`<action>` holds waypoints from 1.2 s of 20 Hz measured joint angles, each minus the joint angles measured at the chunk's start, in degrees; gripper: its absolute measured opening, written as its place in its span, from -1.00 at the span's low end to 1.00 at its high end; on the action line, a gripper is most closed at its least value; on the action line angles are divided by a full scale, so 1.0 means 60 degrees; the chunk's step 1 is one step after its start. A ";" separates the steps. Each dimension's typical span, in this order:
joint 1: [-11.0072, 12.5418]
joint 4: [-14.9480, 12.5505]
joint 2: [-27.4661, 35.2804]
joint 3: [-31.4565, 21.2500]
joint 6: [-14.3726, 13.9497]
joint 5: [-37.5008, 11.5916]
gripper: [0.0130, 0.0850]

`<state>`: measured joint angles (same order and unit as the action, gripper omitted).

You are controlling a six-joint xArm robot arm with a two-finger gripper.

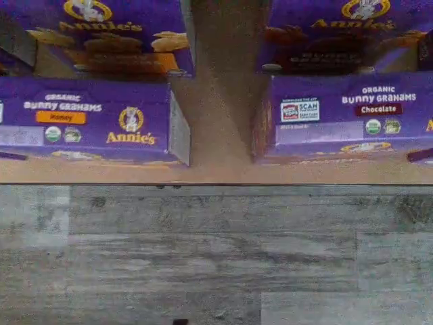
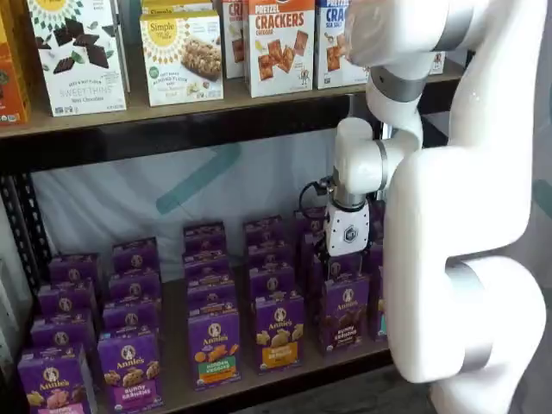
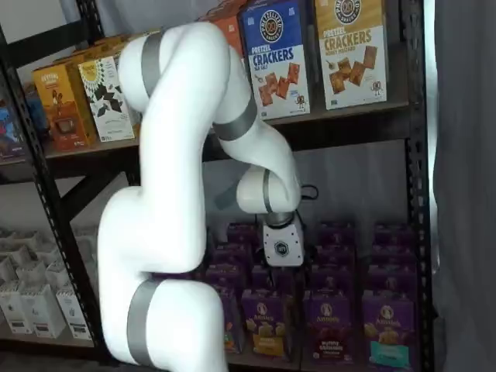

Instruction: Pick up the purple box with a brown patch in the center, on the bottom shelf, the fifth box from the left

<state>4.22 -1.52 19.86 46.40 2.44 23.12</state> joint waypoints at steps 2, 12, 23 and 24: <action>0.0069 0.0016 0.0331 0.0251 0.0085 -0.0052 1.00; 0.0392 0.0050 0.2064 0.1870 0.0442 -0.0045 1.00; 0.0551 -0.0030 0.3478 0.3499 0.0531 0.0151 1.00; 0.0561 -0.0048 0.3567 0.3613 0.0526 0.0192 1.00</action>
<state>7.58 -1.81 41.26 68.07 5.59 24.28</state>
